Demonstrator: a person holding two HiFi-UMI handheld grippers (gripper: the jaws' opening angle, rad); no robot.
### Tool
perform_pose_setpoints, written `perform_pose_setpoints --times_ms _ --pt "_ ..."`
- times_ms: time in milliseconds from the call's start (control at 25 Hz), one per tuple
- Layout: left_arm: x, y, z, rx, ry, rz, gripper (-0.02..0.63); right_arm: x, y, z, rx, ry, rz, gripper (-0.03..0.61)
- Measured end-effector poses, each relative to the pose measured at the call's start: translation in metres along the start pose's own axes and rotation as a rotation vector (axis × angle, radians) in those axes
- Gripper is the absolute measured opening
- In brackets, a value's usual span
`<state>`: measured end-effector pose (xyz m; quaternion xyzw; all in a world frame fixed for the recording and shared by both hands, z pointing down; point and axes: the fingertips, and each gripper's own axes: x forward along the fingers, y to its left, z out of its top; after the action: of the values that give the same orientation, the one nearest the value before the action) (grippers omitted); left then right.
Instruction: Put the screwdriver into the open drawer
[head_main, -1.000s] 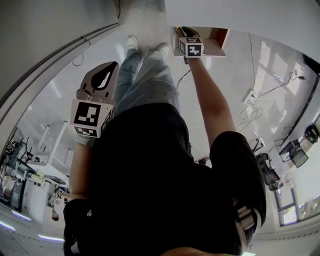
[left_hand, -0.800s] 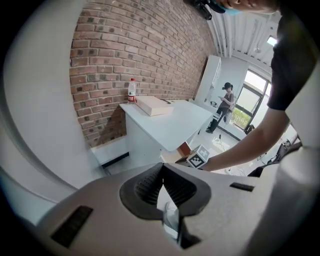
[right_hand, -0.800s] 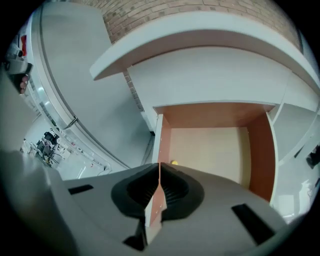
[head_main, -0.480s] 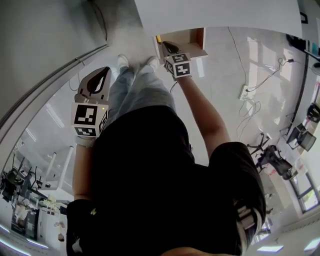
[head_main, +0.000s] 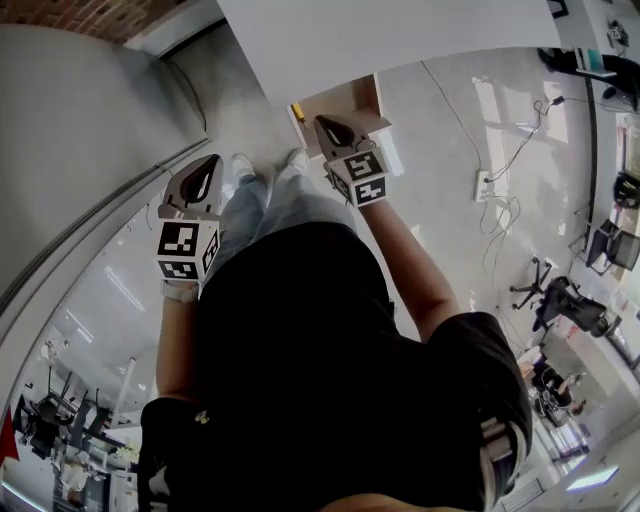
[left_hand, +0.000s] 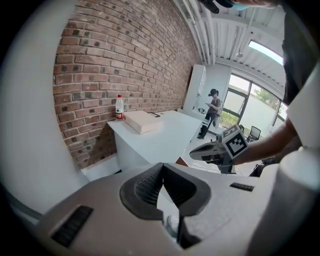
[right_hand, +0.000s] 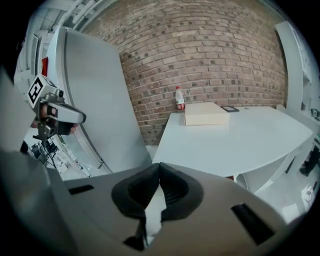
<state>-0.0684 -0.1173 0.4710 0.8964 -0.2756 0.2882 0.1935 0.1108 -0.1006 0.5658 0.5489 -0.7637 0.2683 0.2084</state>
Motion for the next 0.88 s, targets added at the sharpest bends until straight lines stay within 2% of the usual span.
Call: perform_pose_setpoints --times_ms 280,600,880 --pt "-0.017 -0.005 0.047 0.02 -0.052 -0.049 0.003 -0.066 0.026 0.097 -0.05 -0.151 0.009 0.011" --pt "-0.031 -0.028 0.101 0.064 -0.15 -0.101 0.003 -0.137 0.032 0.154 -0.066 -0.266 -0.039 0.011" --pt "-0.054 -0.046 0.15 0.111 -0.267 -0.137 0.003 -0.182 0.041 0.188 -0.1 -0.348 -0.07 0.011"
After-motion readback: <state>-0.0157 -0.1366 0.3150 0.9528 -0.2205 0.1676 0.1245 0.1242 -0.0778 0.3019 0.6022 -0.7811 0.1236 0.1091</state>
